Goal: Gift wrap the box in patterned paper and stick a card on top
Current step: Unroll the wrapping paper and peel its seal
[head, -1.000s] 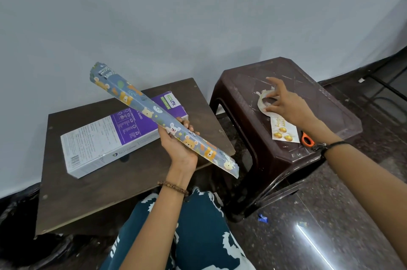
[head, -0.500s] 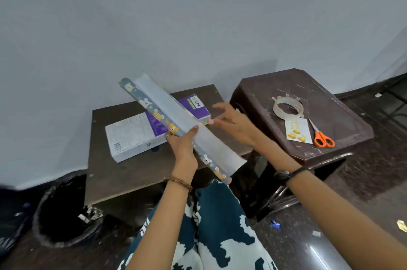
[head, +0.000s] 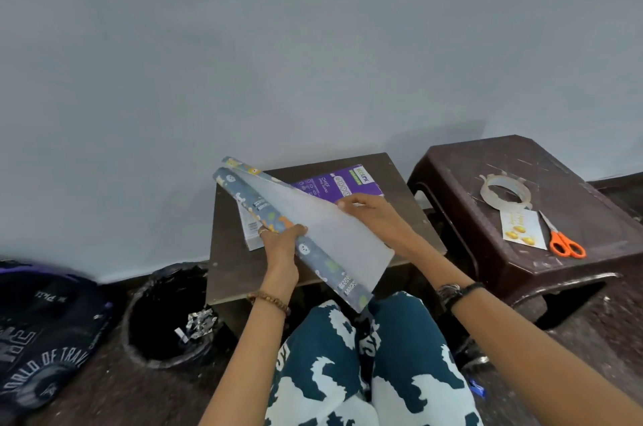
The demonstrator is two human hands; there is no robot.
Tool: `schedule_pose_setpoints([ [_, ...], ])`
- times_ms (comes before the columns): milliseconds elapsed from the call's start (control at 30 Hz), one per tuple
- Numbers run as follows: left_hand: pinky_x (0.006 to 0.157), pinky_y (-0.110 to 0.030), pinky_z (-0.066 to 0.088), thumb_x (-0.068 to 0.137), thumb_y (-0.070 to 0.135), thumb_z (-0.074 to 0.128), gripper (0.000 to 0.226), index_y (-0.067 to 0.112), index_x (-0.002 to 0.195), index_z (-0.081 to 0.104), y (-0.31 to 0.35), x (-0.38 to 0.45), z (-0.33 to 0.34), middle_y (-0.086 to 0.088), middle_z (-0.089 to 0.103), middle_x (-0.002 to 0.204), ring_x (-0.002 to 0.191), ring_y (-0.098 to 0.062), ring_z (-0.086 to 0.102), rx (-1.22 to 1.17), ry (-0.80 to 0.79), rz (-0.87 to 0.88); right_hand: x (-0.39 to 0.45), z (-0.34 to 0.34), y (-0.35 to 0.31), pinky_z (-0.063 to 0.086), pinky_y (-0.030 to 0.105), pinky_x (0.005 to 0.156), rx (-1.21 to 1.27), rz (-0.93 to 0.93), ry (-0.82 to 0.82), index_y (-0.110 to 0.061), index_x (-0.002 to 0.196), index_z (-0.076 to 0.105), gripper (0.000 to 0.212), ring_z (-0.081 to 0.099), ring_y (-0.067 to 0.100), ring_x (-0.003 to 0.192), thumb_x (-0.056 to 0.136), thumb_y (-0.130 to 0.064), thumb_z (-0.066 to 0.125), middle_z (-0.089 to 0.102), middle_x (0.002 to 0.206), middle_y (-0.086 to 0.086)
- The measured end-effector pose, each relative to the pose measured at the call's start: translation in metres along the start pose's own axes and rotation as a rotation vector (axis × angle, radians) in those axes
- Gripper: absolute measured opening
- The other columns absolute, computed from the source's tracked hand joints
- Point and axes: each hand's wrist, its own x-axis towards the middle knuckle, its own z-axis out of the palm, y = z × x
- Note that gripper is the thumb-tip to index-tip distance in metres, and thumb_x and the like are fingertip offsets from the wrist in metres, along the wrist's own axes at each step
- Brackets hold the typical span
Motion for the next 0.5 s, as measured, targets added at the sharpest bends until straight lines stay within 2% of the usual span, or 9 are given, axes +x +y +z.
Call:
schedule_pose_setpoints([
  [67,0.061,-0.028,0.049,0.077,-0.012,0.060,0.048,0.011,0.114,0.039,0.005,0.009,-0.009,-0.007,0.057,0.090,0.070,-0.017,0.055,-0.038,0.046,0.009,0.013,0.003,0.002,0.048,0.023,0.071,0.089,0.063,0.071,-0.007,0.104,0.063,0.024,0.065,0.015,0.085,0.095,-0.026,0.051,0.069,0.103,0.009],
  [167,0.064,-0.029,0.048,0.079,-0.007,0.060,0.042,0.012,0.108,0.037,0.011,0.020,-0.021,-0.006,0.055,0.091,0.076,-0.020,0.056,0.049,0.119,0.115,0.040,0.002,0.015,0.039,0.019,0.075,-0.190,0.053,0.235,-0.004,0.117,0.058,0.027,0.056,0.019,0.111,0.095,-0.018,0.050,0.061,0.119,0.009],
  [233,0.071,-0.028,0.045,0.081,-0.003,0.060,0.040,0.012,0.113,0.041,0.013,0.028,-0.029,-0.005,0.055,0.096,0.081,-0.020,0.056,0.168,0.187,0.254,0.060,-0.003,0.029,0.036,0.018,0.081,-0.262,0.103,0.352,-0.006,0.126,0.050,0.037,0.050,0.019,0.117,0.093,-0.020,0.055,0.051,0.128,0.009],
  [300,0.073,-0.029,0.044,0.083,0.000,0.057,0.045,0.013,0.124,0.041,0.013,0.039,-0.037,-0.003,0.056,0.099,0.082,-0.020,0.056,0.234,0.239,0.340,0.080,-0.011,0.044,0.044,0.028,0.089,-0.220,0.187,0.431,-0.005,0.128,0.047,0.051,0.050,0.022,0.117,0.087,-0.030,0.064,0.047,0.130,0.012],
  [367,0.075,-0.033,0.048,0.085,0.000,0.056,0.049,0.013,0.129,0.039,0.011,0.047,-0.042,-0.004,0.056,0.099,0.083,-0.022,0.057,0.239,0.260,0.337,0.095,-0.016,0.057,0.046,0.039,0.096,-0.179,0.295,0.426,-0.004,0.124,0.048,0.061,0.052,0.025,0.115,0.080,-0.042,0.068,0.050,0.128,0.014],
  [433,0.073,-0.033,0.050,0.085,-0.002,0.055,0.042,0.015,0.121,0.042,0.007,0.054,-0.043,0.002,0.056,0.092,0.079,-0.017,0.057,0.195,0.256,0.295,0.101,-0.014,0.063,0.046,0.037,0.093,-0.068,0.356,0.430,-0.007,0.125,0.046,0.063,0.052,0.026,0.114,0.079,-0.044,0.068,0.053,0.126,0.012],
  [500,0.066,-0.025,0.047,0.085,-0.004,0.055,0.041,0.024,0.113,0.042,0.003,0.058,-0.042,0.010,0.055,0.088,0.076,-0.009,0.056,0.177,0.243,0.282,0.102,-0.011,0.067,0.044,0.034,0.088,0.062,0.331,0.483,-0.014,0.124,0.039,0.059,0.053,0.024,0.113,0.080,-0.039,0.069,0.053,0.124,0.008],
])
